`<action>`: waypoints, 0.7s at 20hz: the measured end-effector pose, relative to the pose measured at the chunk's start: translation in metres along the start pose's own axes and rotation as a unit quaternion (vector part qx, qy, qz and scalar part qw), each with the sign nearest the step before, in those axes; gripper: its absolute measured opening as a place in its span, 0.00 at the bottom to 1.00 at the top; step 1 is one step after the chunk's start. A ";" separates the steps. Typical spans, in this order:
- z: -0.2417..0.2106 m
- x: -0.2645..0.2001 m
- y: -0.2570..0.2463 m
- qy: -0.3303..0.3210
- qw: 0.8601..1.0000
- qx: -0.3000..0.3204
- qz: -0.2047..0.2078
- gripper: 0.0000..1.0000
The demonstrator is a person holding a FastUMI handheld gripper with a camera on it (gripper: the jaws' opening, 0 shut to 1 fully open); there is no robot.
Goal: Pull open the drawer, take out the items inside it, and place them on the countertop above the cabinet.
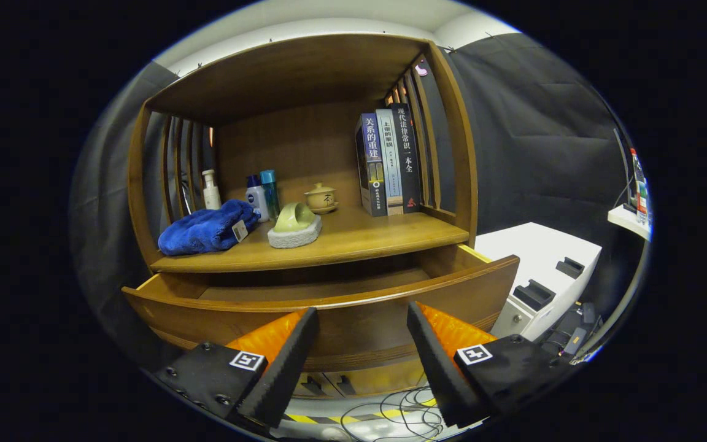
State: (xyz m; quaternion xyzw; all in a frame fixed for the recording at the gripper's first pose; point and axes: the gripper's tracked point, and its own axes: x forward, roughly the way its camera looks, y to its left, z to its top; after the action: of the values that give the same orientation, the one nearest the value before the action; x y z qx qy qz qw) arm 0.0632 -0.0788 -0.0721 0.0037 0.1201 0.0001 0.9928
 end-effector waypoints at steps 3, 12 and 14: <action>0.001 0.009 0.001 0.001 1.000 0.003 0.002 0.98; 0.009 0.039 0.005 0.006 1.000 0.001 0.002 0.98; 0.012 0.046 0.006 0.007 1.000 -0.004 0.001 0.98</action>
State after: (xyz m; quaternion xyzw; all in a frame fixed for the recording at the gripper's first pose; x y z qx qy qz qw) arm 0.1108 -0.0726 -0.0718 -0.0003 0.1271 0.0012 0.9919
